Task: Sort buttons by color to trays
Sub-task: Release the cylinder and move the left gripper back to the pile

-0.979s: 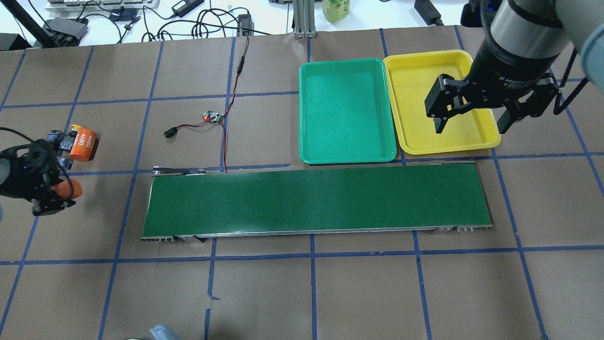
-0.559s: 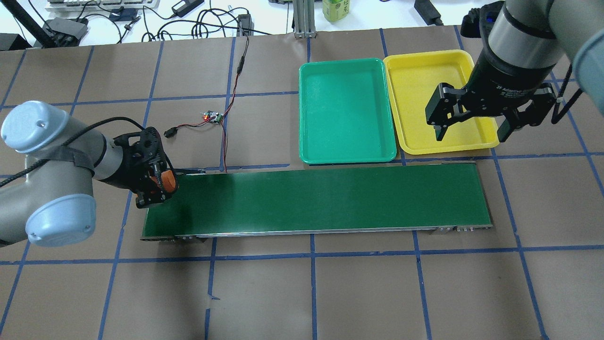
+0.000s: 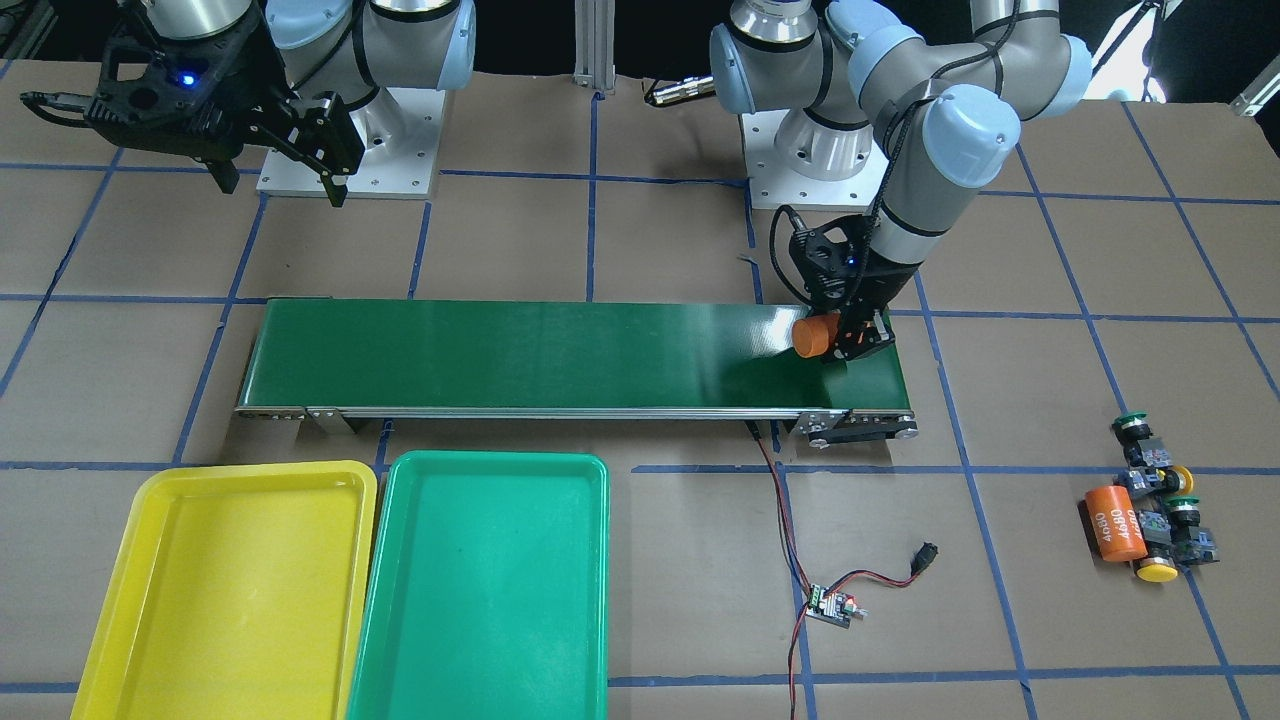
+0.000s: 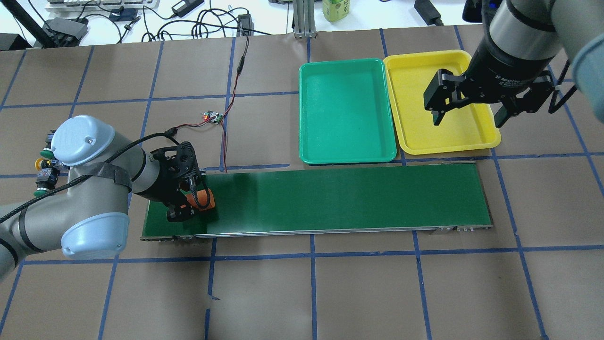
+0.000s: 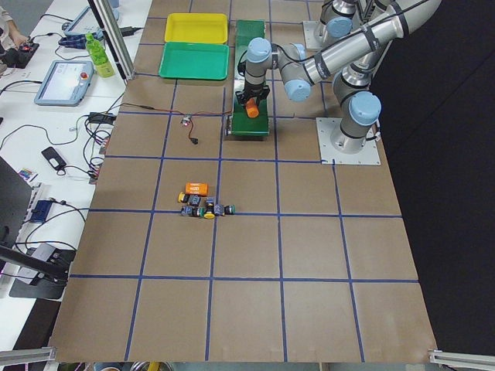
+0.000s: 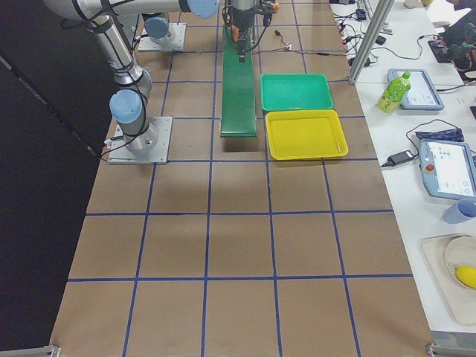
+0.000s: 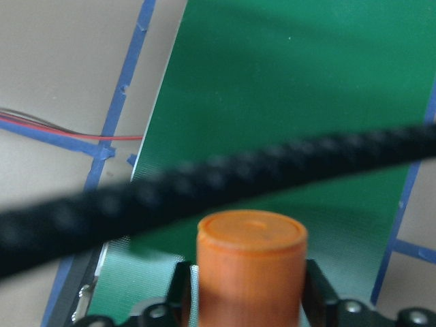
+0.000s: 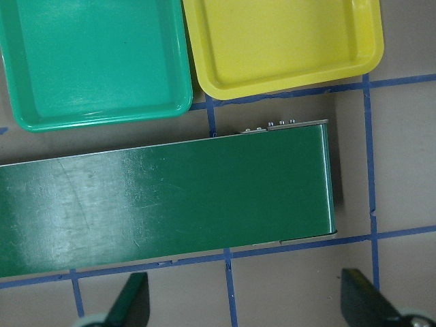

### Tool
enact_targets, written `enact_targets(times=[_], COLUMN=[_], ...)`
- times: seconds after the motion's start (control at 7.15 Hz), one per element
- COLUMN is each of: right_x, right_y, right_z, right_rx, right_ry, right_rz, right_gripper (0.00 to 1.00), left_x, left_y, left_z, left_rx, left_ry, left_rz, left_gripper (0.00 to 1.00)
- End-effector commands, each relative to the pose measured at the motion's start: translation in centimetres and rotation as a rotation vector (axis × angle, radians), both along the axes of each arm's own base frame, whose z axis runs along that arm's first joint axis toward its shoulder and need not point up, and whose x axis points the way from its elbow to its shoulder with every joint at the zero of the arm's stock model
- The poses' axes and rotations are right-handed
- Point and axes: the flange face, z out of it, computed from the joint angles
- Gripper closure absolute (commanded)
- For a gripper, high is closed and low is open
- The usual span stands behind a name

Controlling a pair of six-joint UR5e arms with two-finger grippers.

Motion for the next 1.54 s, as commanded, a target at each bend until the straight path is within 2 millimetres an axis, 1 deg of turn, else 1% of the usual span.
enact_targets(times=[0.0, 0.14, 0.28, 0.42, 0.56, 0.7, 0.84, 0.98, 1.12, 1.26, 1.4], right_x=[-0.2, -0.2, -0.3, -0.2, -0.3, -0.1, 0.3, 0.8, 0.9, 1.0, 1.0], right_y=[-0.2, -0.1, -0.3, -0.8, -0.7, -0.5, 0.0, 1.6, 2.2, 2.1, 2.4], right_z=[-0.2, -0.2, -0.4, -1.0, -1.0, -0.8, -0.4, 1.6, 1.5, 1.5, 1.7], right_rx=[0.003, 0.005, 0.004, 0.018, 0.028, 0.023, 0.02, -0.012, -0.007, -0.013, -0.01], right_ry=[0.011, 0.013, 0.012, 0.002, 0.011, 0.002, -0.003, -0.002, -0.002, -0.004, -0.004], right_rz=[0.006, 0.01, 0.01, -0.002, -0.002, -0.001, 0.008, 0.024, 0.034, 0.036, 0.038], right_gripper=[0.0, 0.0, 0.0, 0.0, 0.0, 0.0, 0.0, 0.0, 0.0, 0.0, 0.0], left_x=[2.5, 5.8, 11.1, 17.6, 21.6, 25.4, 28.9, 31.0, 32.4, 33.1, 33.1], left_y=[-1.5, -3.1, -3.8, -4.8, -6.9, -10.8, -15.0, -18.4, -20.6, -21.7, -21.5], left_z=[3.0, 4.8, 4.9, 3.6, 2.4, 2.5, 2.2, 0.9, -1.0, -3.3, -5.6], left_rx=[-0.05, -0.01, 0.078, 0.109, 0.143, 0.148, 0.135, 0.121, 0.112, 0.094, 0.118], left_ry=[-0.009, -0.003, 0.018, 0.033, 0.029, -0.062, -0.112, -0.112, -0.109, -0.115, -0.108], left_rz=[0.135, 0.231, 0.394, 0.557, 0.681, 0.786, 0.875, 0.928, 0.974, 0.98, 1.045], left_gripper=[0.0, 0.0, 0.0, 0.0, 0.0, 0.0, 0.0, 0.0, 0.0, 0.0, 0.0])
